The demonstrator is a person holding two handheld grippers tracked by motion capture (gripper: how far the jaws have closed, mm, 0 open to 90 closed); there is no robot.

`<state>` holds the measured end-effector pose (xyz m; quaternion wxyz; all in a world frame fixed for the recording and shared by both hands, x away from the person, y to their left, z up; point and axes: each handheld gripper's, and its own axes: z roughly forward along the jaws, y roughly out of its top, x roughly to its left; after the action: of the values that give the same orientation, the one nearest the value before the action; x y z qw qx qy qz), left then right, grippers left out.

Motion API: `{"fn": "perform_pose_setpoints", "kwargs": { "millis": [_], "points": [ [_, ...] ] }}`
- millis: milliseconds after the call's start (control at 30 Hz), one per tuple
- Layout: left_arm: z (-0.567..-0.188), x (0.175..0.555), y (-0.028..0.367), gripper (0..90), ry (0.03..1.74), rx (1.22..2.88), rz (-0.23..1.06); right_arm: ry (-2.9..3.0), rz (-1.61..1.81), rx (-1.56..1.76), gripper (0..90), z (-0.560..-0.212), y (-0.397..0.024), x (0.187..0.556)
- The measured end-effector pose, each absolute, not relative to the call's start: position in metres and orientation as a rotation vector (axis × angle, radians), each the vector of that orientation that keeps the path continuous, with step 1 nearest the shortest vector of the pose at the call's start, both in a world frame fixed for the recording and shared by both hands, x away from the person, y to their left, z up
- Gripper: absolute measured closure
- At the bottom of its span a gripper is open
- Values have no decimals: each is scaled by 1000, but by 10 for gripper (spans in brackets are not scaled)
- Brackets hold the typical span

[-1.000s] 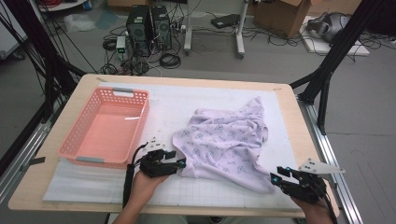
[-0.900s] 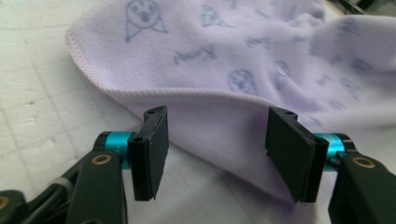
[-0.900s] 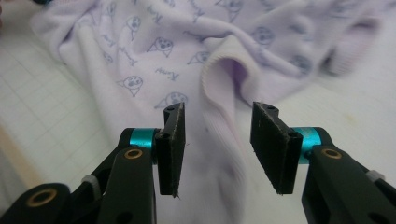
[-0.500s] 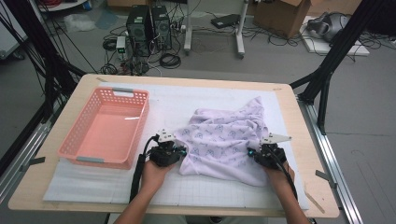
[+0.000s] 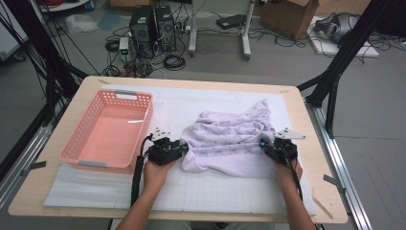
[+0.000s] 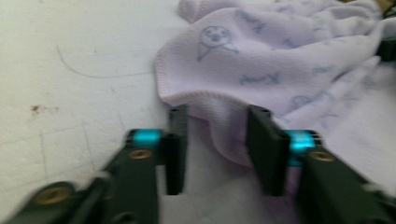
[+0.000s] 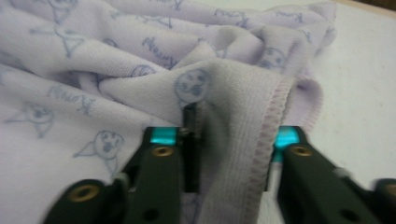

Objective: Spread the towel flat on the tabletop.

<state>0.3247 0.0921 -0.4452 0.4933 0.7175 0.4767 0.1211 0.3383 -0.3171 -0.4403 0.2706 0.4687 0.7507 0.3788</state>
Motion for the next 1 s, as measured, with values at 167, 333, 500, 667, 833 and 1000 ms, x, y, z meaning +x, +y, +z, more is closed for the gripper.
{"fn": "perform_pose_setpoints", "kwargs": {
  "millis": [167,333,500,667,833,1000],
  "points": [
    [-438,305,101,488,1052,1736,269,1991,1097,1287,546,-427,-336,315],
    [-440,289,101,490,971,1826,268,1954,1132,1298,531,-418,-357,288],
    [-451,282,96,509,957,1895,225,2101,1111,1271,565,-429,-364,266],
    [-452,278,86,754,936,1995,218,2171,1064,1337,594,-443,-366,265],
    [-447,267,98,863,970,1948,204,2229,1030,1326,853,-442,-366,259],
    [-446,250,117,862,994,1893,141,2206,1070,1350,855,-438,-367,243]
  ]
}}
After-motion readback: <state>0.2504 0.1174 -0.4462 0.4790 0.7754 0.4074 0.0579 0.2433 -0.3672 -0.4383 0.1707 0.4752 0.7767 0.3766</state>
